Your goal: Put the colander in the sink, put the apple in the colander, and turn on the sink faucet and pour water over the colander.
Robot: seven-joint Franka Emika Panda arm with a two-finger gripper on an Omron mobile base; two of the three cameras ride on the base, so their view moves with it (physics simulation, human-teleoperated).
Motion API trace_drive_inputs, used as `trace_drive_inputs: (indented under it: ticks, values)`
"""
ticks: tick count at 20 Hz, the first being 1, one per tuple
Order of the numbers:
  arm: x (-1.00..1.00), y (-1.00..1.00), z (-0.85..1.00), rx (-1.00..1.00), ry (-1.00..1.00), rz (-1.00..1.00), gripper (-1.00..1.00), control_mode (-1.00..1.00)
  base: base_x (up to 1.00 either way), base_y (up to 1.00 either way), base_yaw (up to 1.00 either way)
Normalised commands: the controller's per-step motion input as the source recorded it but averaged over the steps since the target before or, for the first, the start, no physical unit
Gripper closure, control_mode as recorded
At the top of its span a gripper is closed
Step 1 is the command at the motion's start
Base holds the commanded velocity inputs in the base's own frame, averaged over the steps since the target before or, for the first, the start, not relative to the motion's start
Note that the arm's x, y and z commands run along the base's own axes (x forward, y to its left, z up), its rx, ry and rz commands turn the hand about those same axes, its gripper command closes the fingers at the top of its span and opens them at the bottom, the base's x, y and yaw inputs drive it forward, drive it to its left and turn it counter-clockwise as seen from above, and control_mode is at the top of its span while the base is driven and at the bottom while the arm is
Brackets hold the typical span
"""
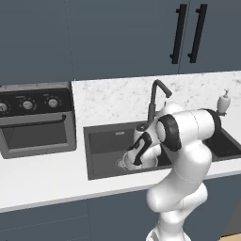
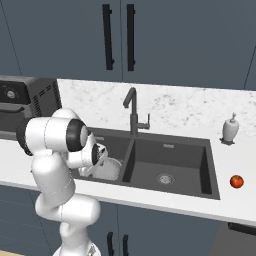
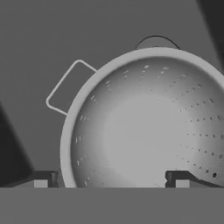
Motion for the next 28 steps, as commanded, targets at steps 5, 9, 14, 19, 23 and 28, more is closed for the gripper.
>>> trace_drive_inputs:
  ticks: [5, 9, 14, 19, 23, 28]
  values:
    - [-0.11, -0.01, 0.49, 0.0, 0.0, -0.02, -1.0, -1.0, 0.0, 0.0, 0.0]
    - [-0.13, -0.03, 0.48, 0.0, 0.0, -0.06, -1.0, -1.0, 0.0, 0.0, 0.0]
    - [-0.28, -0.16, 0.44, 0.0, 0.0, -0.08, -1.0, -1.0, 0.0, 0.0, 0.0]
    - [-0.43, -0.2, 0.51, 0.01, 0.0, -0.15, -1.0, -1.0, 0.0, 0.0, 0.0]
    - [-0.52, -0.4, 0.5, 0.01, 0.0, -0.19, -1.0, -1.0, 0.0, 0.0, 0.0]
    - [-0.42, -0.69, 0.39, 0.02, 0.0, -0.21, -1.0, -1.0, 0.0, 0.0, 0.0]
